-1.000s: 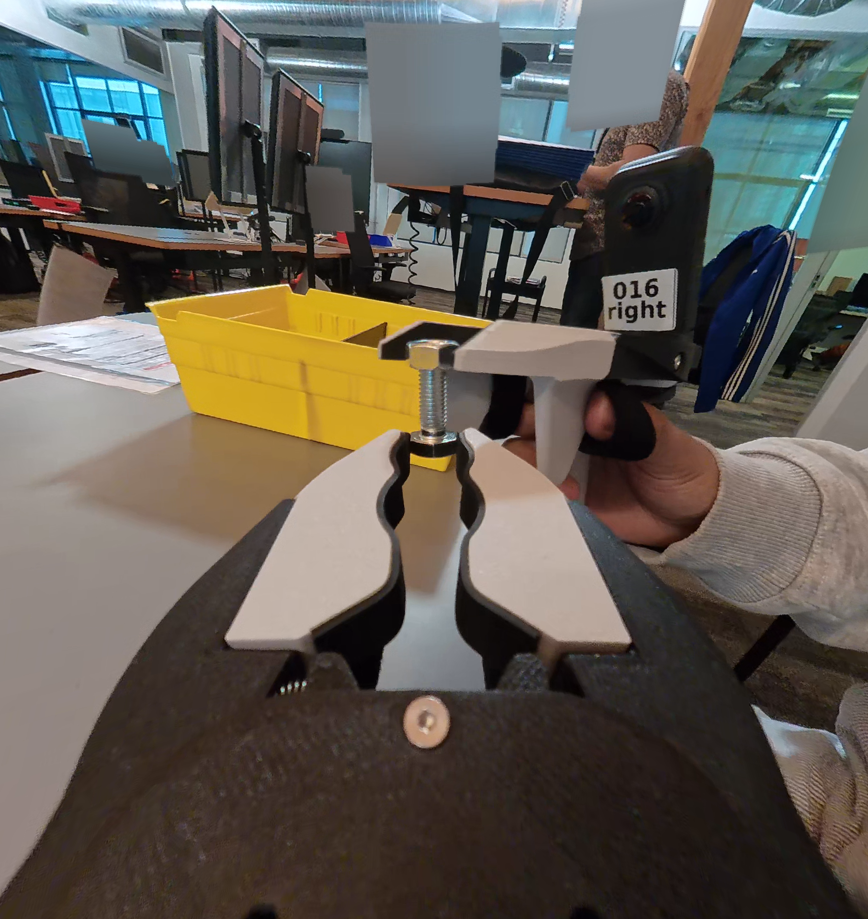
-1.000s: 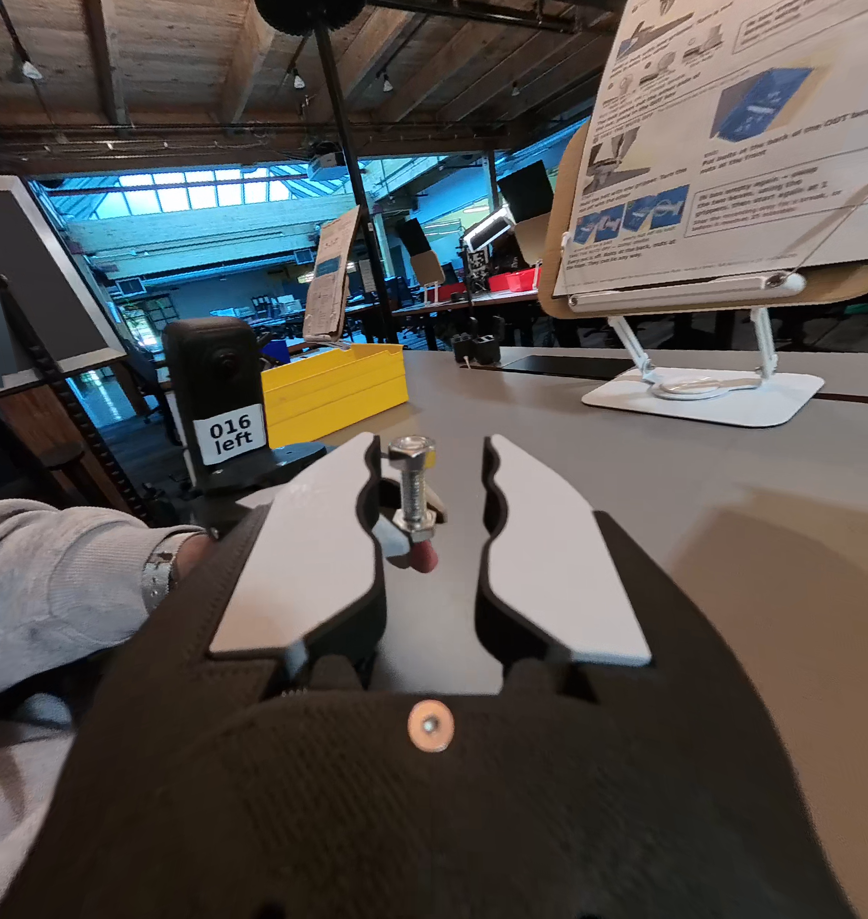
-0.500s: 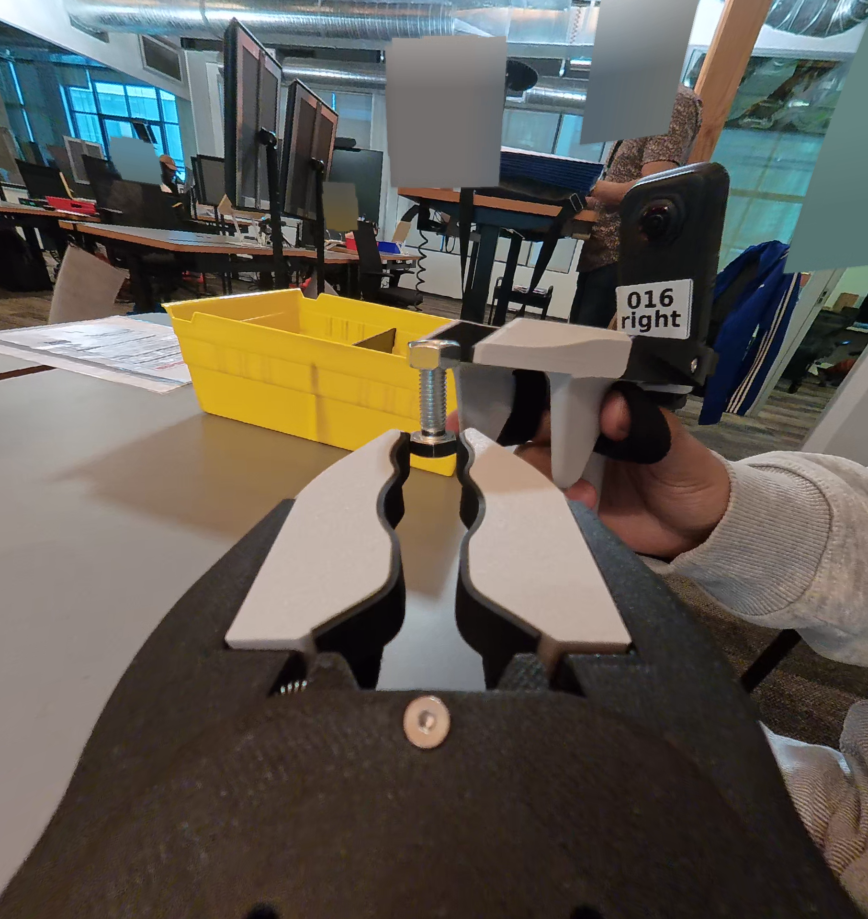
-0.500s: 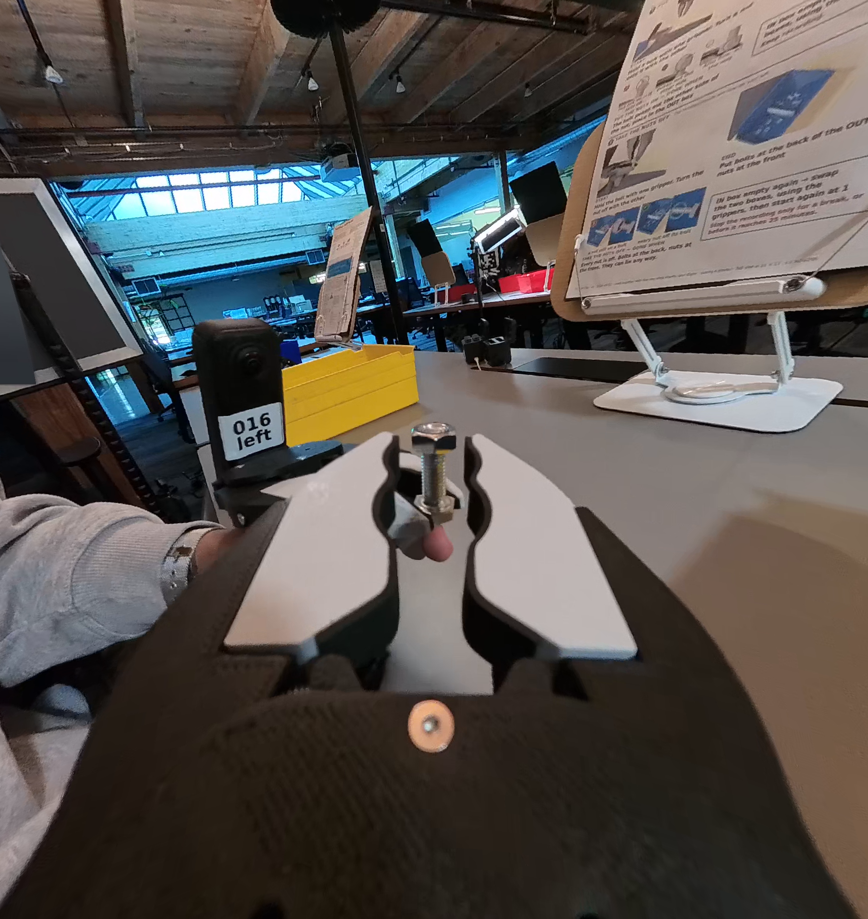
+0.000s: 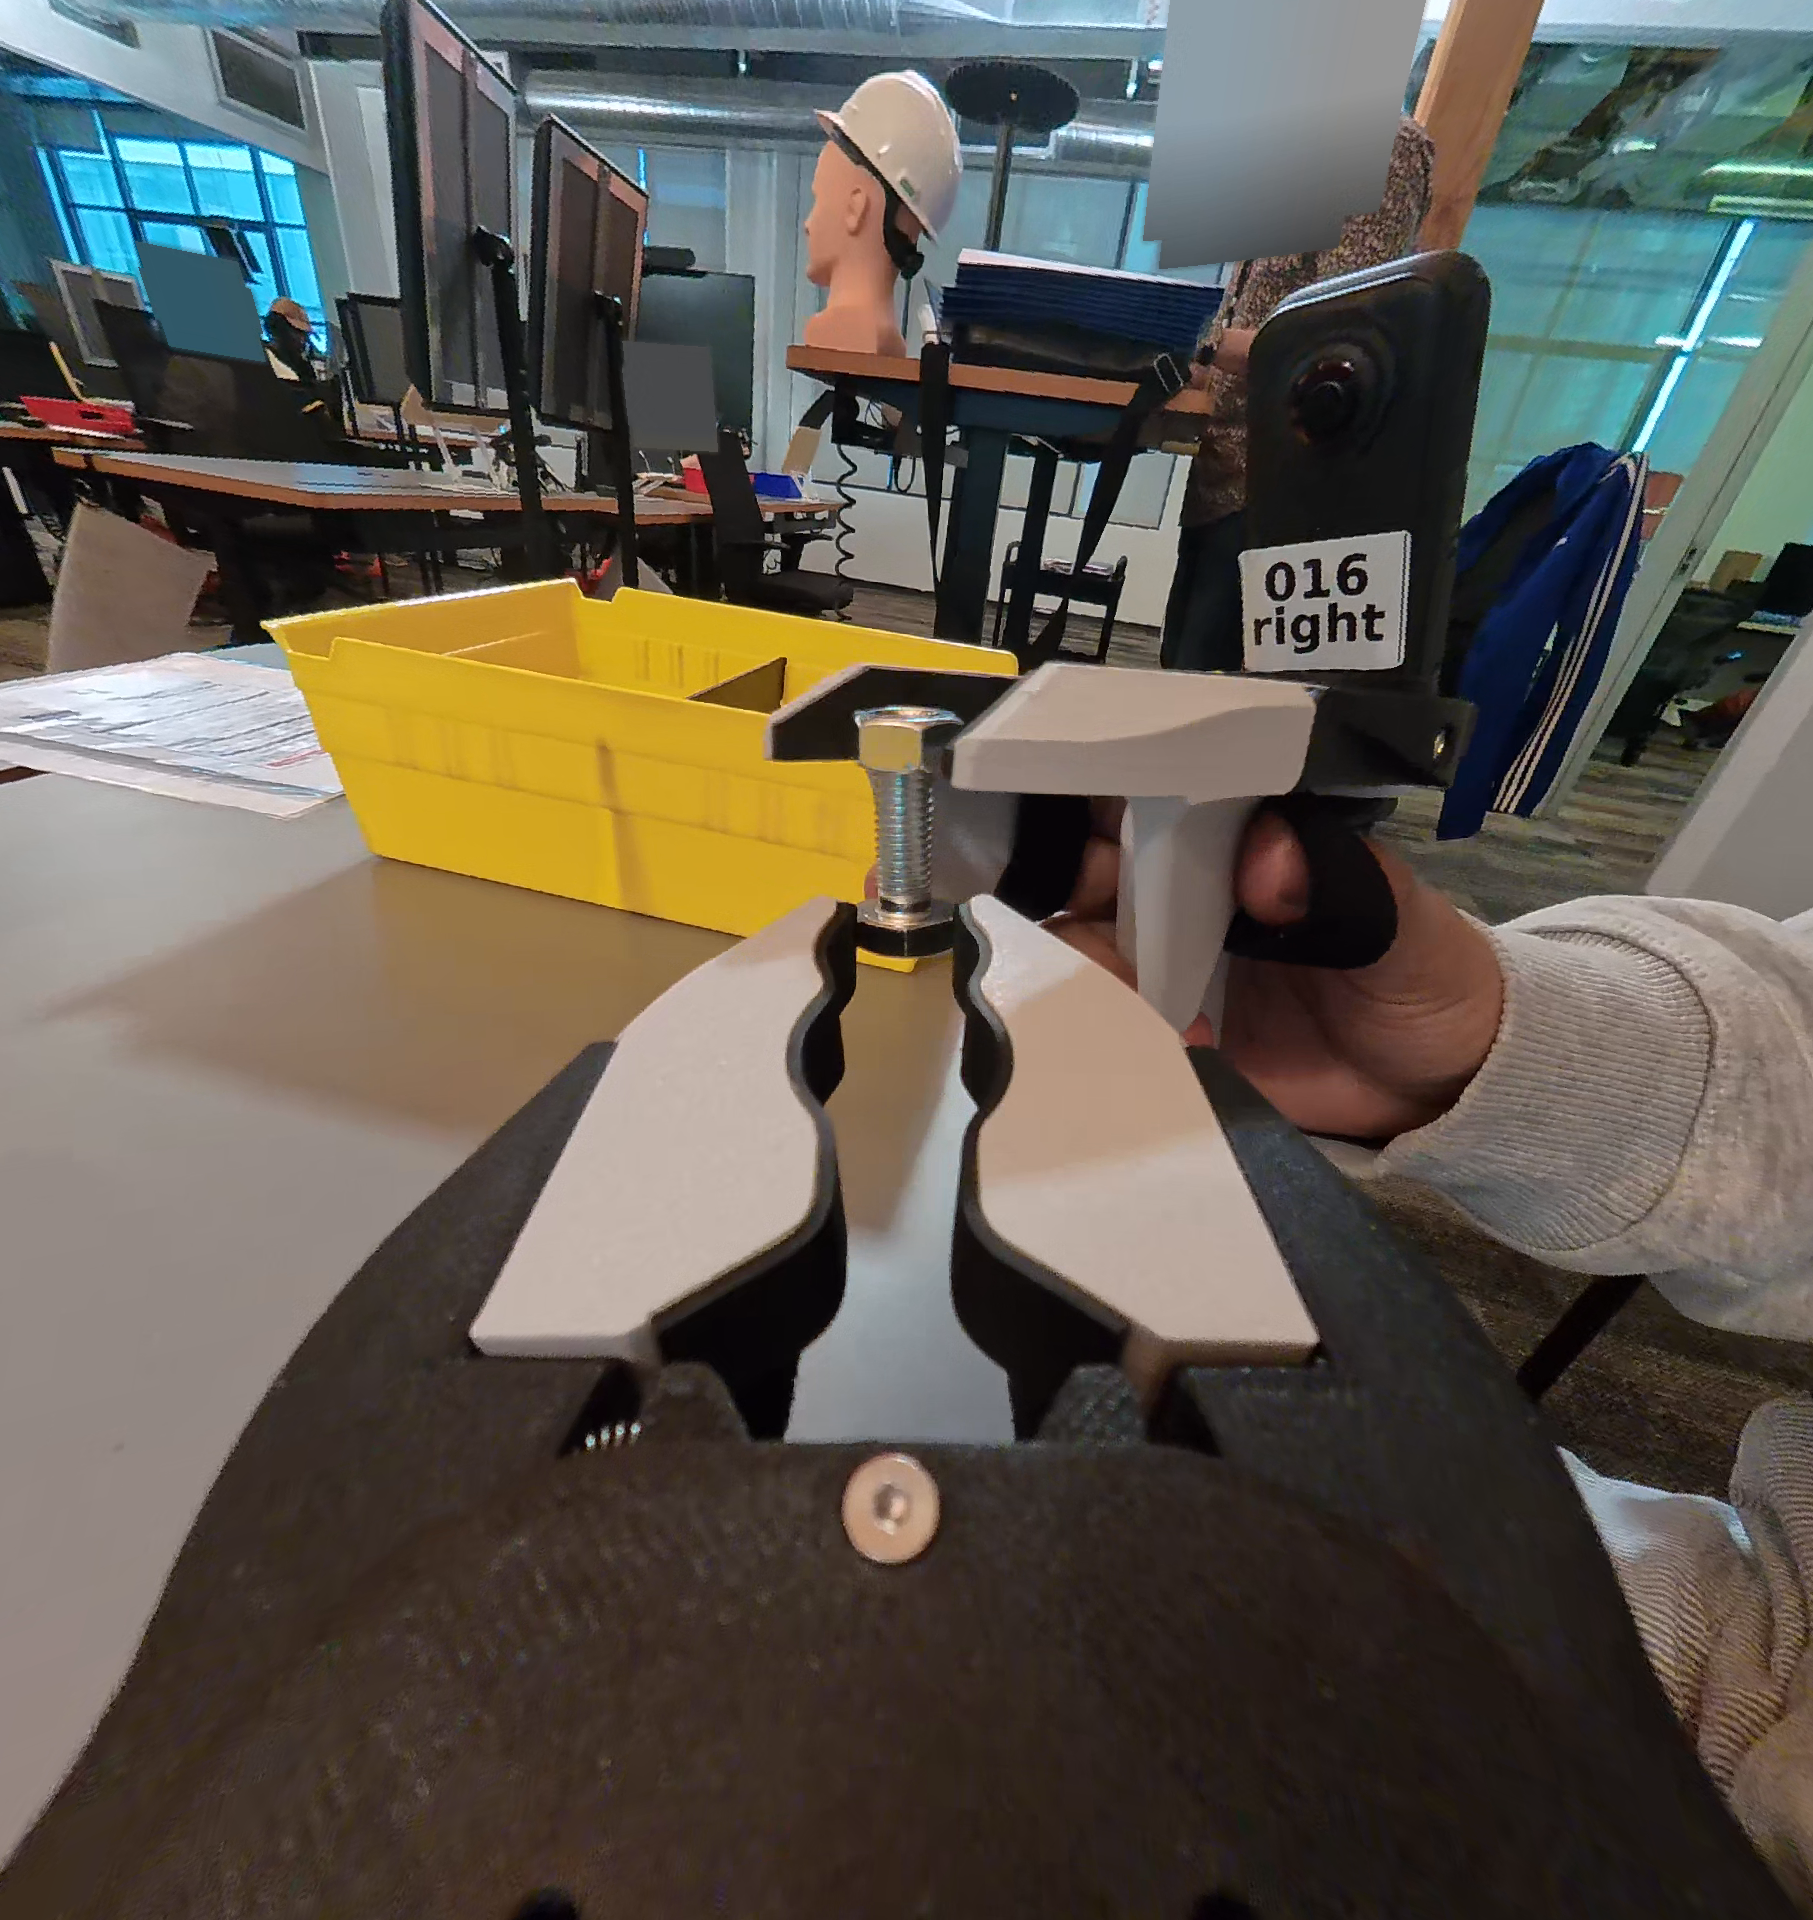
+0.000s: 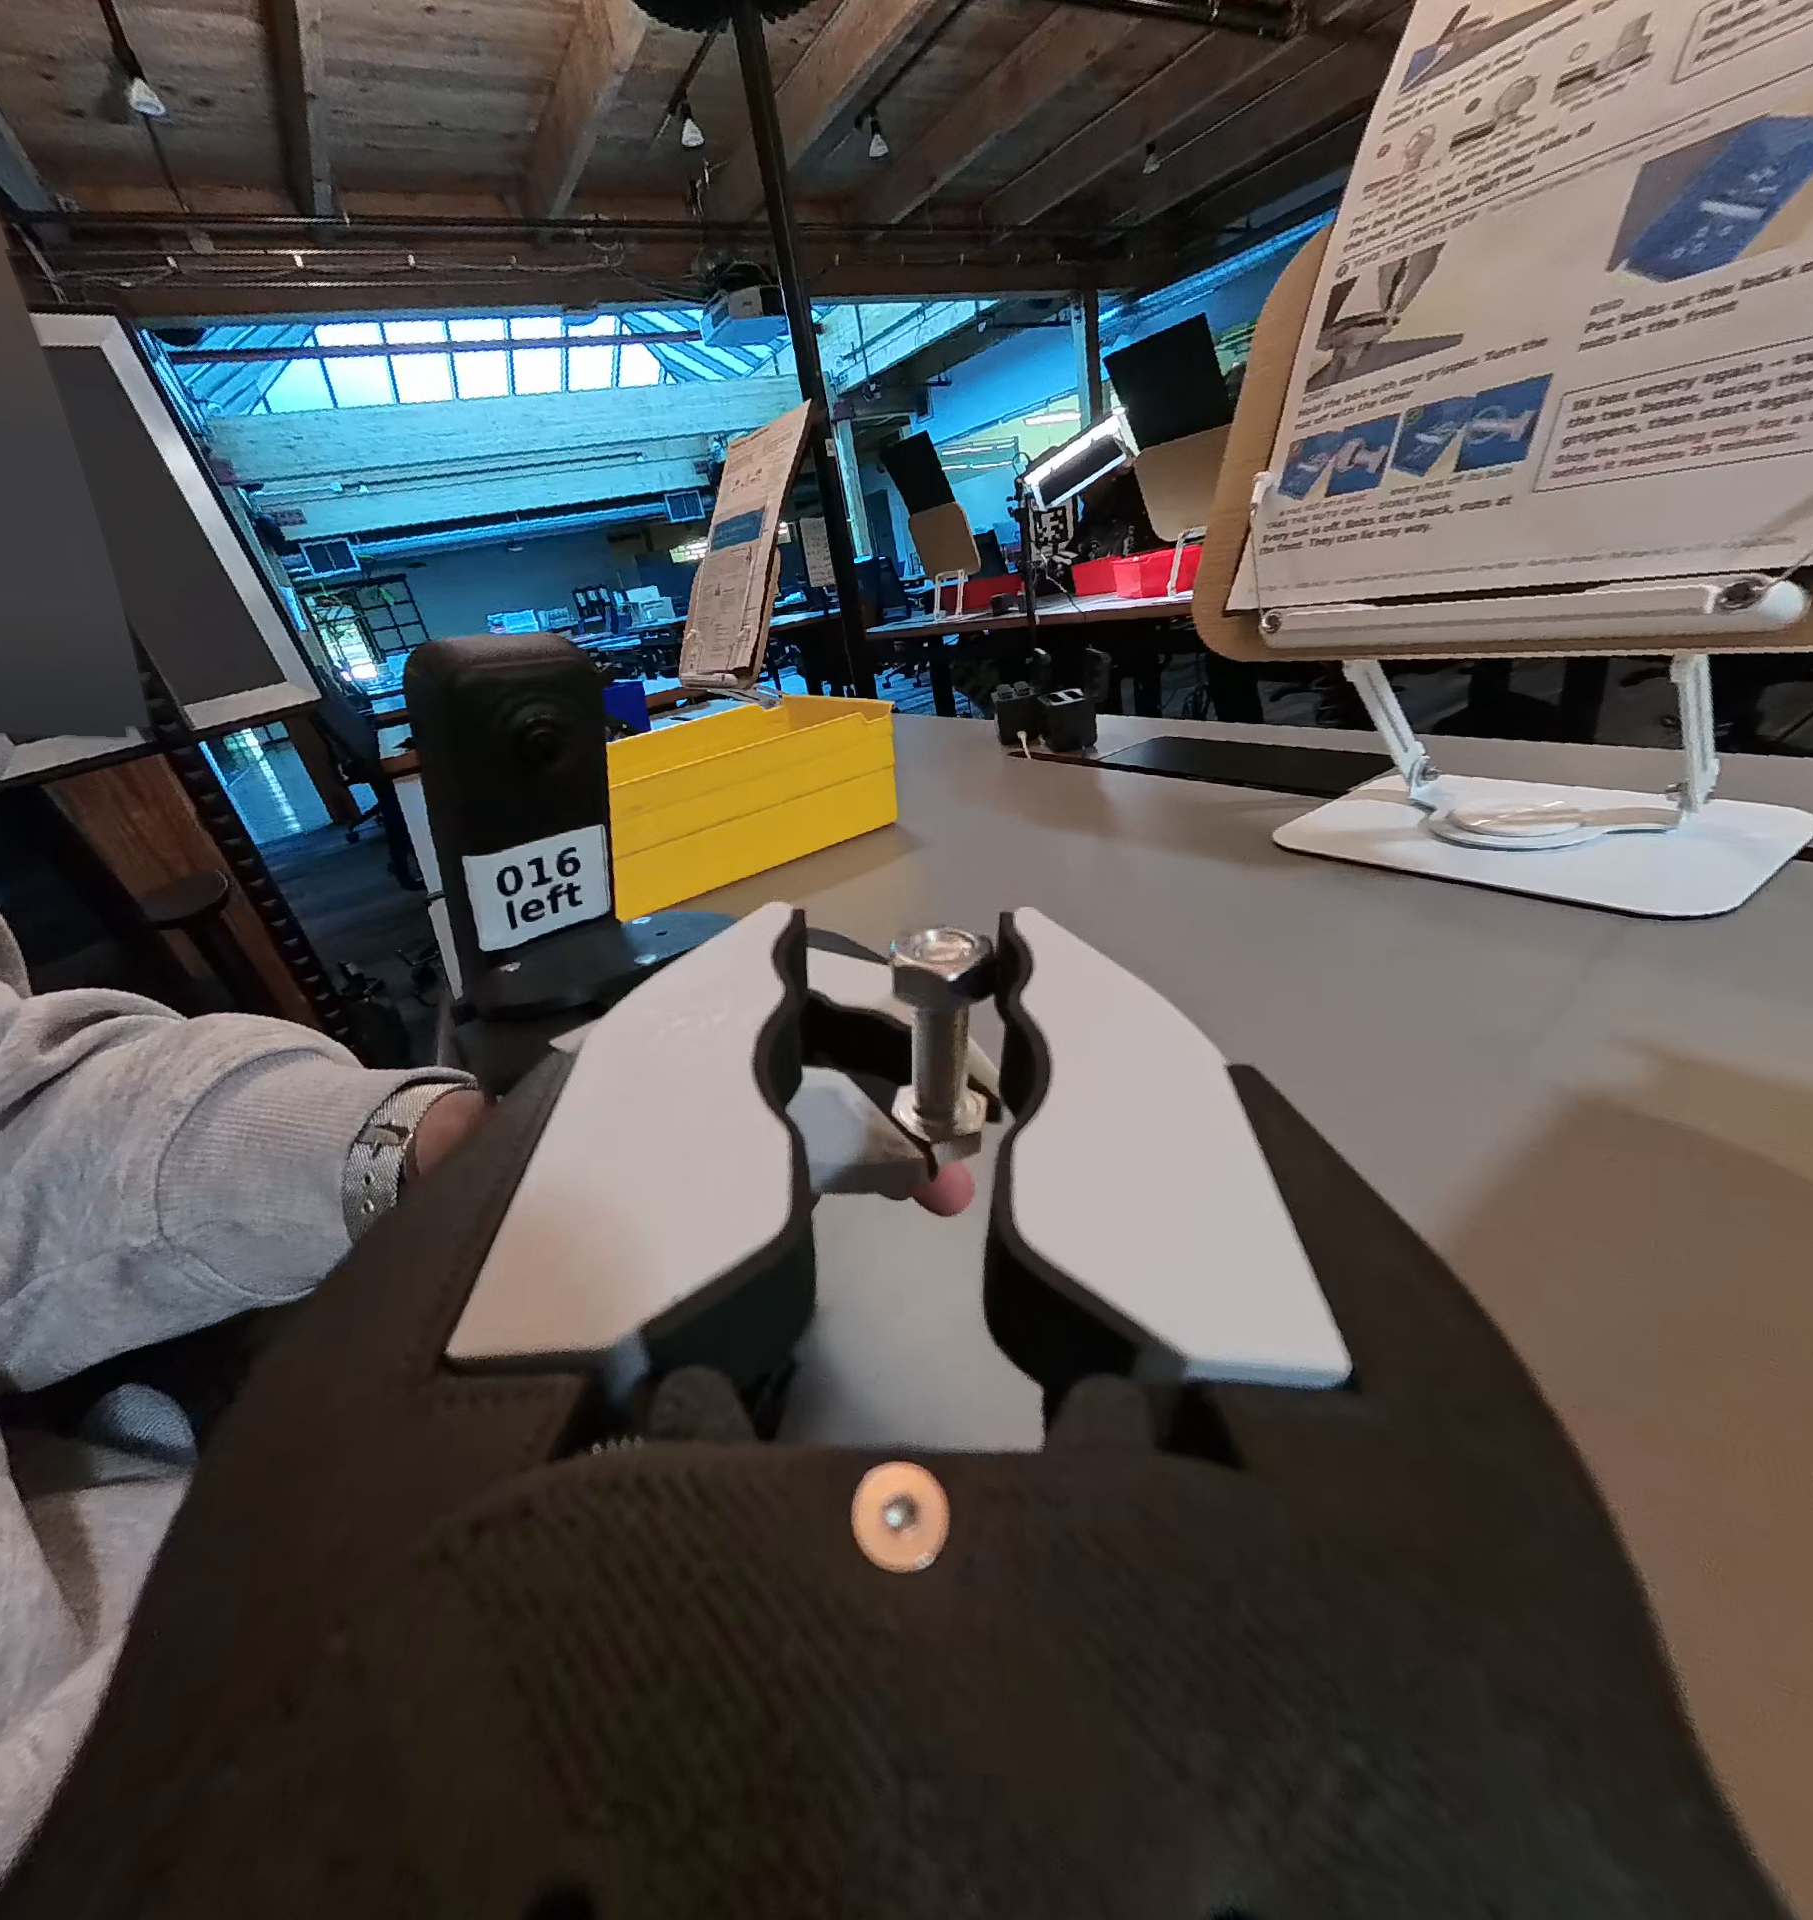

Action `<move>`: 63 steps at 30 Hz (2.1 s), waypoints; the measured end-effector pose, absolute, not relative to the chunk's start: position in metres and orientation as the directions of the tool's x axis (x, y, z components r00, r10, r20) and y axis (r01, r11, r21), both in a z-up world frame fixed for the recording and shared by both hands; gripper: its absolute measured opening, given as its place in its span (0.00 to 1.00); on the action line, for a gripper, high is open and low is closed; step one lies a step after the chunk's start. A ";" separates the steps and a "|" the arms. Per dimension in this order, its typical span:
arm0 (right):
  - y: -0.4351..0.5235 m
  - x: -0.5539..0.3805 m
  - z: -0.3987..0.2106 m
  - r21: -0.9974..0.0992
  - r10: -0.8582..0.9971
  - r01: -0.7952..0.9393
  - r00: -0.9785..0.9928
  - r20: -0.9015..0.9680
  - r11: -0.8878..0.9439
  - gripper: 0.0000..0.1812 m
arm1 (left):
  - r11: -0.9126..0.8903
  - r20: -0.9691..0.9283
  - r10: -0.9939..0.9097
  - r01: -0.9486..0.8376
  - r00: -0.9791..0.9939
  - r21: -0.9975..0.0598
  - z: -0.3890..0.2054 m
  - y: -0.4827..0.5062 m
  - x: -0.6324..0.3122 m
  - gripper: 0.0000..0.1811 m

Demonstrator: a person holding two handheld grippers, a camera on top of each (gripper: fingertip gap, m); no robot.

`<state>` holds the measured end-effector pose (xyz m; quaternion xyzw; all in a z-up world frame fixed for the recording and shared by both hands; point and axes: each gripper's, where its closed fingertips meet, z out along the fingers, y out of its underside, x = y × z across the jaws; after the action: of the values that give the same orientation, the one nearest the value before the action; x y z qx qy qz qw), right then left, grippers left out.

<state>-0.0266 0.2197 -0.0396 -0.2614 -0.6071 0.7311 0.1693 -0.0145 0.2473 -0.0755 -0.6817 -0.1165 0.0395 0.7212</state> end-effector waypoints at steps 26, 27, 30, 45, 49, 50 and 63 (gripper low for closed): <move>0.211 -0.023 -0.041 -0.986 0.563 0.039 -0.817 -0.124 -0.161 0.26 | 0.074 0.100 0.217 0.086 0.971 -0.994 -0.074 0.251 -0.010 0.10; 0.210 -0.021 -0.040 -0.986 0.552 0.037 -0.825 -0.121 -0.162 0.28 | 0.075 0.102 0.218 0.087 0.971 -0.993 -0.074 0.250 -0.010 0.10; 0.209 -0.020 -0.038 -0.986 0.548 0.023 -0.829 -0.112 -0.168 0.31 | 0.093 0.122 0.228 0.103 0.966 -0.990 -0.072 0.247 -0.015 0.10; 0.212 -0.022 -0.038 -0.987 0.579 0.005 -0.810 -0.097 -0.159 0.32 | 0.089 0.134 0.246 0.115 0.960 -0.989 -0.074 0.245 -0.019 0.10; 0.209 -0.021 -0.039 -0.987 0.564 0.025 -0.818 -0.111 -0.159 0.32 | 0.048 0.097 0.211 0.089 0.973 -0.995 -0.078 0.252 -0.010 0.10; 0.208 -0.021 -0.041 -0.986 0.554 0.042 -0.823 -0.124 -0.159 0.32 | 0.044 0.092 0.207 0.084 0.974 -0.995 -0.079 0.253 -0.008 0.10; 0.223 -0.030 -0.042 -0.985 0.619 0.050 -0.772 -0.143 -0.166 0.26 | 0.082 0.103 0.240 0.086 0.965 -0.993 -0.072 0.246 -0.016 0.10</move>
<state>-0.0305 0.2226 -0.0420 -0.2721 -0.6143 0.7133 0.1996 -0.0159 0.2464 -0.0720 -0.6756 -0.1204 0.0531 0.7254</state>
